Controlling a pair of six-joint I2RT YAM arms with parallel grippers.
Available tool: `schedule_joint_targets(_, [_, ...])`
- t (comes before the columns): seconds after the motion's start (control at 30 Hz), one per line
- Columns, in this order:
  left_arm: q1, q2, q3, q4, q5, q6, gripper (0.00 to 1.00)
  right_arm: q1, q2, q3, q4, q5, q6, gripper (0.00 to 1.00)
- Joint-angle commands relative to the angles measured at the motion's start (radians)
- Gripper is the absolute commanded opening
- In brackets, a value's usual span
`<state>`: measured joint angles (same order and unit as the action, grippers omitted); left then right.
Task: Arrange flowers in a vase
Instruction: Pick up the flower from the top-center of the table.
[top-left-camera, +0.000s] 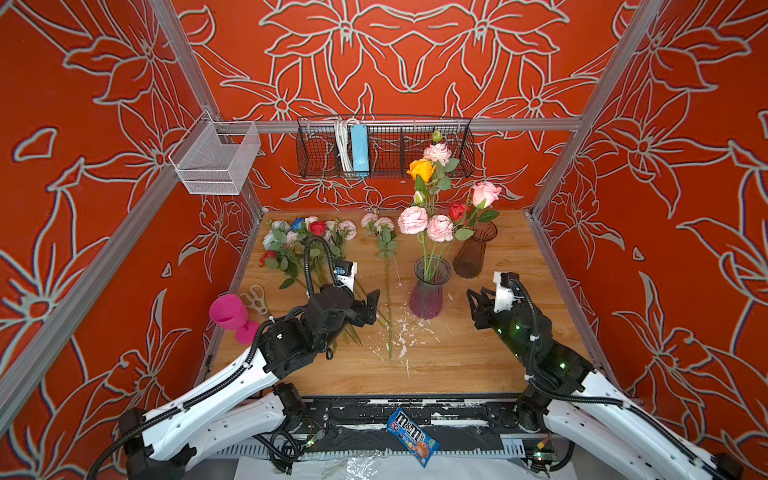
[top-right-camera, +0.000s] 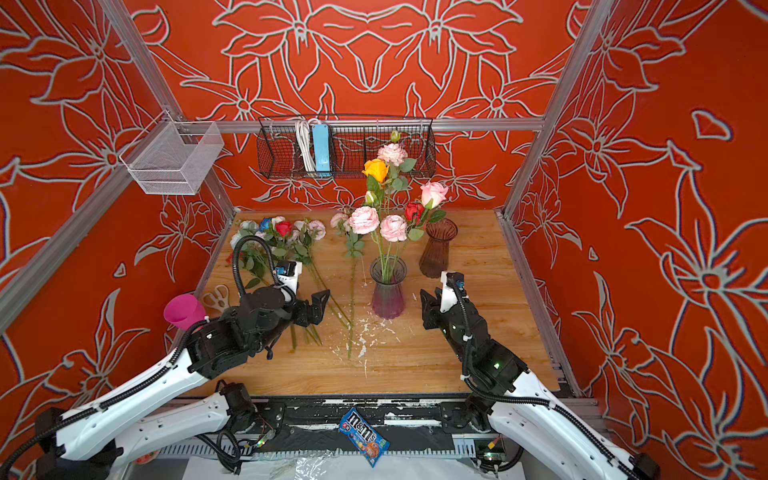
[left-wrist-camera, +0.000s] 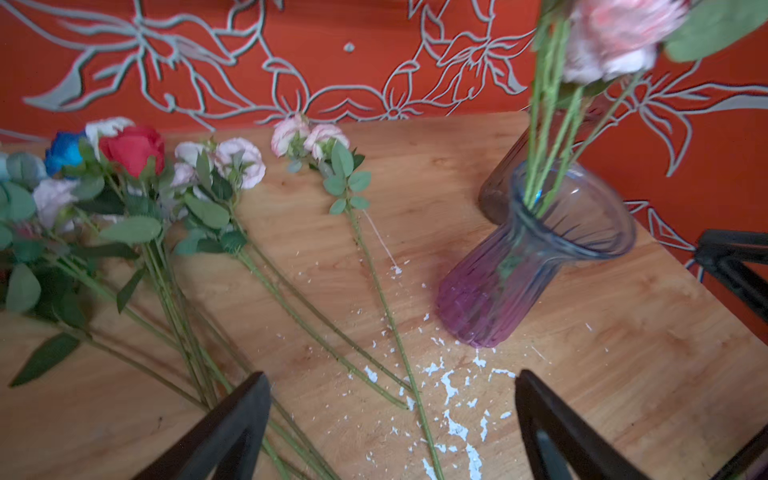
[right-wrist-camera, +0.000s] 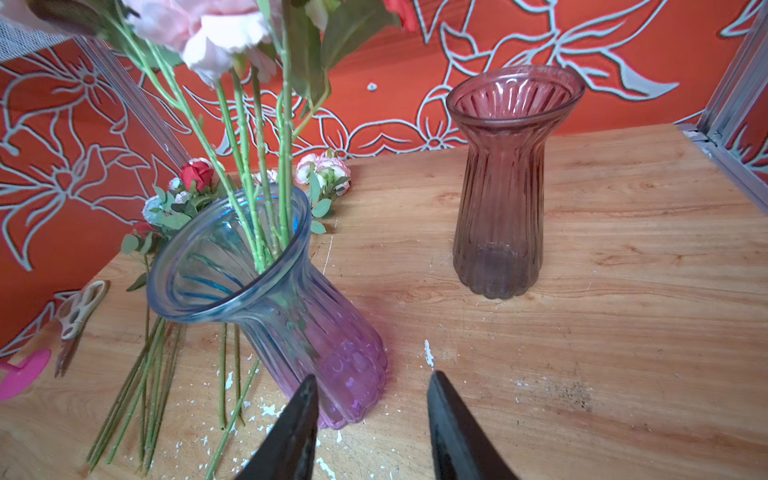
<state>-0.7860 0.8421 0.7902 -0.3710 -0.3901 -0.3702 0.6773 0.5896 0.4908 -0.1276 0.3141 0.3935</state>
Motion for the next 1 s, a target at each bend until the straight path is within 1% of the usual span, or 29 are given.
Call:
schedule_joint_targets(0.0, [0.087, 0.063, -0.042, 0.065, 0.122, -0.121, 0.89, -0.004, 0.005, -0.004, 0.016, -0.001, 0.005, 0.44])
schedule_joint_targets(0.07, [0.149, 0.134, -0.042, 0.105, 0.214, -0.141, 0.89, -0.004, 0.007, -0.004, 0.014, 0.0, 0.005, 0.45])
schedule_joint_targets(0.13, [0.205, 0.272, -0.005, 0.127, 0.319, -0.157, 0.87, -0.004, 0.008, -0.007, 0.017, 0.002, 0.007, 0.44])
schedule_joint_targets(0.2, [0.23, 0.397, 0.057, 0.134, 0.376, -0.156, 0.86, -0.005, 0.011, -0.009, 0.02, 0.005, 0.006, 0.45])
schedule_joint_targets(0.27, [0.235, 0.533, 0.142, 0.134, 0.403, -0.139, 0.86, -0.005, 0.014, -0.006, 0.017, 0.006, 0.005, 0.45])
schedule_joint_targets(0.37, [0.248, 0.729, 0.288, 0.08, 0.412, -0.138, 0.85, -0.005, 0.012, -0.01, 0.014, 0.01, 0.005, 0.45])
schedule_joint_targets(0.43, [0.262, 0.836, 0.359, 0.066, 0.433, -0.147, 0.84, -0.005, 0.009, -0.012, 0.016, 0.011, 0.005, 0.45])
schedule_joint_targets(0.47, [0.27, 0.884, 0.395, 0.049, 0.424, -0.159, 0.83, -0.005, 0.008, -0.011, 0.013, 0.011, 0.004, 0.45])
schedule_joint_targets(0.53, [0.281, 0.968, 0.452, 0.028, 0.412, -0.164, 0.81, -0.005, 0.002, -0.009, 0.005, 0.011, 0.004, 0.45])
schedule_joint_targets(0.63, [0.285, 1.058, 0.521, -0.012, 0.357, -0.17, 0.76, -0.007, -0.01, -0.015, 0.004, 0.02, 0.004, 0.45])
schedule_joint_targets(0.7, [0.284, 1.104, 0.559, -0.034, 0.351, -0.164, 0.71, -0.007, -0.016, -0.014, 0.002, 0.019, 0.004, 0.45])
schedule_joint_targets(0.8, [0.284, 1.162, 0.595, -0.048, 0.368, -0.145, 0.57, -0.007, -0.018, -0.015, 0.001, 0.021, 0.004, 0.45])
schedule_joint_targets(0.83, [0.284, 1.176, 0.605, -0.055, 0.373, -0.139, 0.5, -0.007, -0.019, -0.014, 0.001, 0.02, 0.002, 0.45])
schedule_joint_targets(0.97, [0.284, 1.18, 0.596, -0.052, 0.381, -0.131, 0.31, -0.008, -0.019, -0.011, -0.004, 0.022, 0.004, 0.45])
